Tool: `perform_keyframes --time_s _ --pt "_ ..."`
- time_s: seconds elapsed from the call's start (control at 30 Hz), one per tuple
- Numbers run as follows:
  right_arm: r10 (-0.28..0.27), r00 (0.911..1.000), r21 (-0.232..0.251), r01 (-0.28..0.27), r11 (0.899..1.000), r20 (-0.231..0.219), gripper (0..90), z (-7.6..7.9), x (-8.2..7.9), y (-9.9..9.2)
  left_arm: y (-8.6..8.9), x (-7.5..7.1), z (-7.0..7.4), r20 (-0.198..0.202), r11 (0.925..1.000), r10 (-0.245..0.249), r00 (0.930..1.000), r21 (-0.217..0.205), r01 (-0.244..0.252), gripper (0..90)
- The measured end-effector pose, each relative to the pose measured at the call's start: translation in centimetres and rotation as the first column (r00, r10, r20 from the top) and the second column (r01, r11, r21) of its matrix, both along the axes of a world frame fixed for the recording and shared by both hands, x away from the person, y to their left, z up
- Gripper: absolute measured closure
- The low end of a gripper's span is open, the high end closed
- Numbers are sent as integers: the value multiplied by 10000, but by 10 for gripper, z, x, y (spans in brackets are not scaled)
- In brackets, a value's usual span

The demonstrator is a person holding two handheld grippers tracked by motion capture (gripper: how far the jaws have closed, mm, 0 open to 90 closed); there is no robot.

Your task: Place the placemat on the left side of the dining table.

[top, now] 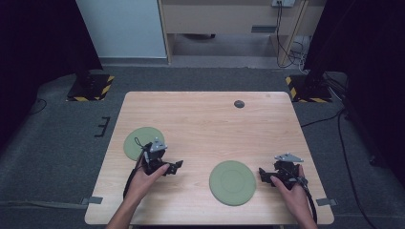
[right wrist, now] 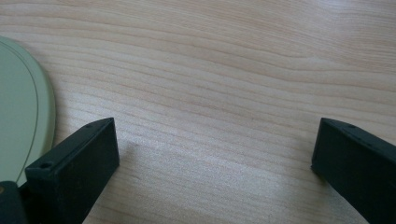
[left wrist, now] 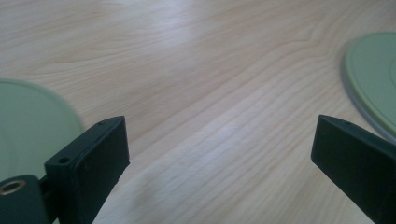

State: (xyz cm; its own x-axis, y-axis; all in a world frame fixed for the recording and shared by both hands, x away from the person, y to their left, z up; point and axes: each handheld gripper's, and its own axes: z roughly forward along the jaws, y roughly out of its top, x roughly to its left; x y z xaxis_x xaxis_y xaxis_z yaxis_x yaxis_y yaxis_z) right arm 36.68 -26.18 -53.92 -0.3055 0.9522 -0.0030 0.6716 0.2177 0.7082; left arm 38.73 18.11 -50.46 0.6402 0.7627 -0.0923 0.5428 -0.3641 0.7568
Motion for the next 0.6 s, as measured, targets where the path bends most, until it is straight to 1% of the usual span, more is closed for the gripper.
perform_keyframes --time_s 0.13,0.2,0.3,0.4,0.47,0.5,0.57,0.6 --pt "4 10000 -2 -4 10000 0 10 0 0 0 -19 -6 -6 -55 9993 -375 9993 -10 375 35" --pt "4 10000 2 -4 10000 -1 10 0 0 0 -29 -9 -11 -140 9982 -588 9982 62 589 34" --pt "22 10000 12 -22 10000 -5 10 0 0 0 -41 -12 -18 -293 9957 -844 9960 360 854 35" --pt "33 10000 10 -33 10000 -3 10 0 0 0 -49 -14 -24 -379 9930 -995 9943 595 1016 34" --pt "38 10000 11 -38 10000 -6 10 0 0 0 -51 -14 -28 -454 9931 -968 9943 615 995 34" --pt "39 10000 13 -39 10000 -7 10 0 0 0 -51 -14 -31 -289 9936 -941 9951 604 957 29" --pt "43 10000 11 -43 10000 -7 10 0 0 0 -52 -15 -31 -267 9932 -943 9952 666 959 25" --pt "45 10000 8 -45 10000 -5 10 0 0 0 -54 -15 -31 -222 9929 -861 9960 802 876 24"
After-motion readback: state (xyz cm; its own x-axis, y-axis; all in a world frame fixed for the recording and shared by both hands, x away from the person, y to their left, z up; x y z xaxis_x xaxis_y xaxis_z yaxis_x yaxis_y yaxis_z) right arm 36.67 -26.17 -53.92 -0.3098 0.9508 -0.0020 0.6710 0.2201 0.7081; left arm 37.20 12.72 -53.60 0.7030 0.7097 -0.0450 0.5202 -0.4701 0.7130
